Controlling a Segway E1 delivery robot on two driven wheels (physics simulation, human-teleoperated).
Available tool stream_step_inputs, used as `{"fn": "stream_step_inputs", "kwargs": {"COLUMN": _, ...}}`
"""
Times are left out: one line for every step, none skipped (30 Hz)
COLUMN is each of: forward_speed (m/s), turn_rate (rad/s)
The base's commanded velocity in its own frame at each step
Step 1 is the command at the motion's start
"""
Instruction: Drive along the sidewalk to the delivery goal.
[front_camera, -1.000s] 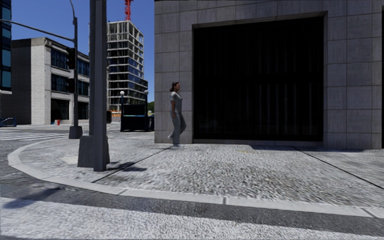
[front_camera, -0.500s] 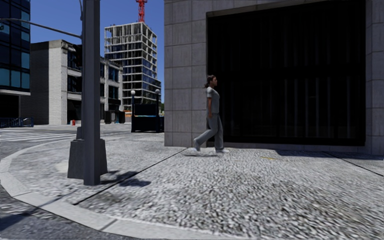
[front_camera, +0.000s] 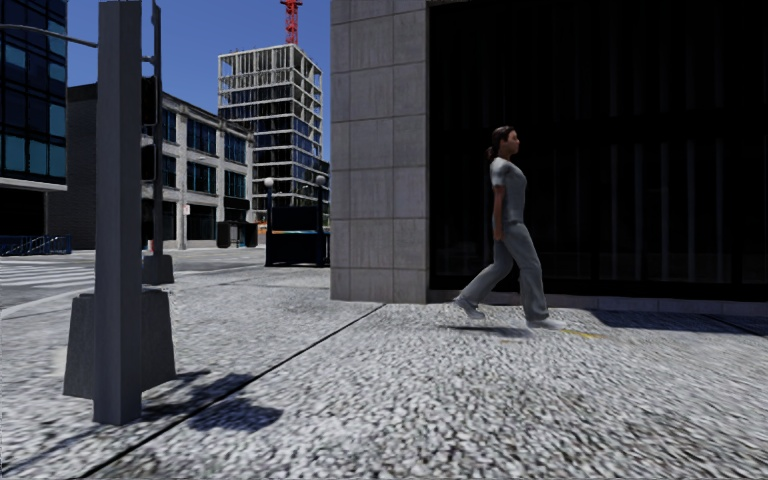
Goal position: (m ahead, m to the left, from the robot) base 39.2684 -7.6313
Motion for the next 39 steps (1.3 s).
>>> {"fn": "stream_step_inputs", "kwargs": {"forward_speed": 1.37, "turn_rate": 0.0}}
{"fn": "stream_step_inputs", "kwargs": {"forward_speed": 1.37, "turn_rate": 0.0}}
{"fn": "stream_step_inputs", "kwargs": {"forward_speed": 1.39, "turn_rate": 0.0}}
{"fn": "stream_step_inputs", "kwargs": {"forward_speed": 1.42, "turn_rate": 0.0}}
{"fn": "stream_step_inputs", "kwargs": {"forward_speed": 1.42, "turn_rate": 0.0}}
{"fn": "stream_step_inputs", "kwargs": {"forward_speed": 1.43, "turn_rate": 0.0}}
{"fn": "stream_step_inputs", "kwargs": {"forward_speed": 1.44, "turn_rate": 0.0}}
{"fn": "stream_step_inputs", "kwargs": {"forward_speed": 1.44, "turn_rate": 0.0}}
{"fn": "stream_step_inputs", "kwargs": {"forward_speed": 1.44, "turn_rate": 0.0}}
{"fn": "stream_step_inputs", "kwargs": {"forward_speed": 1.44, "turn_rate": 0.0}}
{"fn": "stream_step_inputs", "kwargs": {"forward_speed": 1.44, "turn_rate": 0.01}}
{"fn": "stream_step_inputs", "kwargs": {"forward_speed": 1.44, "turn_rate": 0.19}}
{"fn": "stream_step_inputs", "kwargs": {"forward_speed": 1.44, "turn_rate": 0.19}}
{"fn": "stream_step_inputs", "kwargs": {"forward_speed": 1.44, "turn_rate": 0.25}}
{"fn": "stream_step_inputs", "kwargs": {"forward_speed": 1.44, "turn_rate": 0.27}}
{"fn": "stream_step_inputs", "kwargs": {"forward_speed": 1.44, "turn_rate": 0.27}}
{"fn": "stream_step_inputs", "kwargs": {"forward_speed": 1.44, "turn_rate": 0.27}}
{"fn": "stream_step_inputs", "kwargs": {"forward_speed": 1.44, "turn_rate": 0.27}}
{"fn": "stream_step_inputs", "kwargs": {"forward_speed": 1.44, "turn_rate": 0.27}}
{"fn": "stream_step_inputs", "kwargs": {"forward_speed": 1.44, "turn_rate": 0.27}}
{"fn": "stream_step_inputs", "kwargs": {"forward_speed": 1.44, "turn_rate": 0.27}}
{"fn": "stream_step_inputs", "kwargs": {"forward_speed": 1.44, "turn_rate": 0.27}}
{"fn": "stream_step_inputs", "kwargs": {"forward_speed": 1.44, "turn_rate": 0.27}}
{"fn": "stream_step_inputs", "kwargs": {"forward_speed": 1.44, "turn_rate": 0.27}}
{"fn": "stream_step_inputs", "kwargs": {"forward_speed": 1.44, "turn_rate": 0.27}}
{"fn": "stream_step_inputs", "kwargs": {"forward_speed": 1.44, "turn_rate": 0.27}}
{"fn": "stream_step_inputs", "kwargs": {"forward_speed": 1.44, "turn_rate": 0.27}}
{"fn": "stream_step_inputs", "kwargs": {"forward_speed": 1.44, "turn_rate": 0.27}}
{"fn": "stream_step_inputs", "kwargs": {"forward_speed": 1.44, "turn_rate": 0.28}}
{"fn": "stream_step_inputs", "kwargs": {"forward_speed": 1.44, "turn_rate": 0.3}}
{"fn": "stream_step_inputs", "kwargs": {"forward_speed": 1.44, "turn_rate": 0.38}}
{"fn": "stream_step_inputs", "kwargs": {"forward_speed": 1.44, "turn_rate": 0.43}}
{"fn": "stream_step_inputs", "kwargs": {"forward_speed": 1.44, "turn_rate": 0.43}}
{"fn": "stream_step_inputs", "kwargs": {"forward_speed": 1.44, "turn_rate": 0.45}}
{"fn": "stream_step_inputs", "kwargs": {"forward_speed": 1.44, "turn_rate": 0.45}}
{"fn": "stream_step_inputs", "kwargs": {"forward_speed": 1.44, "turn_rate": 0.45}}
{"fn": "stream_step_inputs", "kwargs": {"forward_speed": 1.44, "turn_rate": 0.45}}
{"fn": "stream_step_inputs", "kwargs": {"forward_speed": 1.44, "turn_rate": 0.48}}
{"fn": "stream_step_inputs", "kwargs": {"forward_speed": 1.44, "turn_rate": 0.52}}
